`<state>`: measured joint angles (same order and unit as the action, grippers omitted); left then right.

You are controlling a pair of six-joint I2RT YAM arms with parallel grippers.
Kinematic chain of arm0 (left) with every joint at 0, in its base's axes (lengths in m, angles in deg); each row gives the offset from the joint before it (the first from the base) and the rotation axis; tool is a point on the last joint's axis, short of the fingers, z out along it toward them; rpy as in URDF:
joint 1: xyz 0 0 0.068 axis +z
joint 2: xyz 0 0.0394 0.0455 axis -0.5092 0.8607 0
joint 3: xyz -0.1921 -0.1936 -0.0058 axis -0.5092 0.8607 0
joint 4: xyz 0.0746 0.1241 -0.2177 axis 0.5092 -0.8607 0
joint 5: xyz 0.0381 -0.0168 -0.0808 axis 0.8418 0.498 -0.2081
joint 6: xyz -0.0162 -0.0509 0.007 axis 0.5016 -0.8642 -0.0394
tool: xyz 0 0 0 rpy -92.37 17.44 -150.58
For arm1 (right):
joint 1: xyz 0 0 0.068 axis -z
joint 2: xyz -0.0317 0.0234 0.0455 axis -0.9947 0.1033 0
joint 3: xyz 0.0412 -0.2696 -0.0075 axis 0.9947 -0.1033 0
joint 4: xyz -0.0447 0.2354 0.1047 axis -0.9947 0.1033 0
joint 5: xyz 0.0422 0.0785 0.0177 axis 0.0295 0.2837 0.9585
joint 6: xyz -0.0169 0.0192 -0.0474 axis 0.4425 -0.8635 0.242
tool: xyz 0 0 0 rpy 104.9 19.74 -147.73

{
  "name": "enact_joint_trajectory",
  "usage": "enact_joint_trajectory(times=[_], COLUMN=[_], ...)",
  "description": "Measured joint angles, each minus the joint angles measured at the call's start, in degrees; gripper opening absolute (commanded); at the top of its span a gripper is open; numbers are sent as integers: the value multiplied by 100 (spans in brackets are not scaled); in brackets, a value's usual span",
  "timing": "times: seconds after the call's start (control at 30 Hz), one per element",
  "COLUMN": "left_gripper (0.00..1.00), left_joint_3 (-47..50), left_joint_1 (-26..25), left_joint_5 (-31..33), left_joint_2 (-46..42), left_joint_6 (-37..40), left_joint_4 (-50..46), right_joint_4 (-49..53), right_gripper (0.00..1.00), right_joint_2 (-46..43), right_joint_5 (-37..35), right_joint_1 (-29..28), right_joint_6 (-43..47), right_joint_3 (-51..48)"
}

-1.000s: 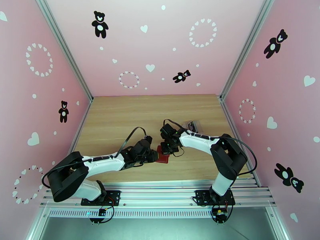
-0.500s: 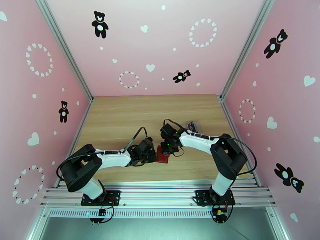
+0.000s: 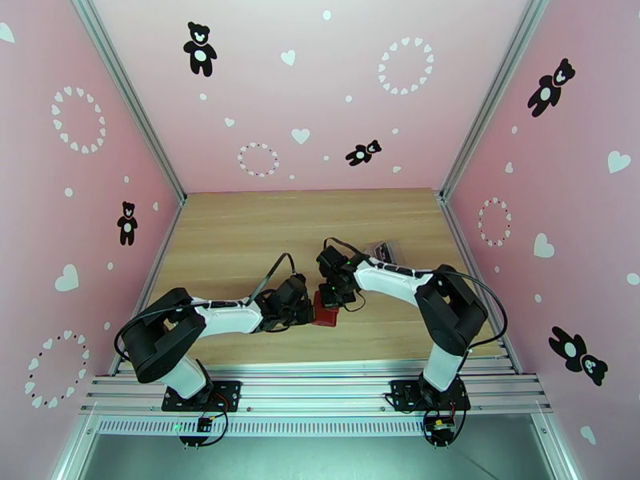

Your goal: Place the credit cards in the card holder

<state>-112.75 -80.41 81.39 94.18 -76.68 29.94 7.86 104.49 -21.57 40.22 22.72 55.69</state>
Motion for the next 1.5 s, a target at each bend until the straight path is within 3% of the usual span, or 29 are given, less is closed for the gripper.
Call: enact_joint_trajectory(times=[0.6,1.5], left_gripper=[6,6], left_joint_3=[0,2], left_joint_1=[0,-2], left_joint_5=[-28,-52], left_joint_2=[20,46], left_joint_6=[0,0], left_joint_4=[81,140], right_joint_4=[146,-46], right_gripper=[0,0], right_joint_2=[-44,-179], right_joint_5=[-527,-476], right_joint_1=[-236,-214], right_joint_6=[20,-103], right_joint_3=[79,-105])
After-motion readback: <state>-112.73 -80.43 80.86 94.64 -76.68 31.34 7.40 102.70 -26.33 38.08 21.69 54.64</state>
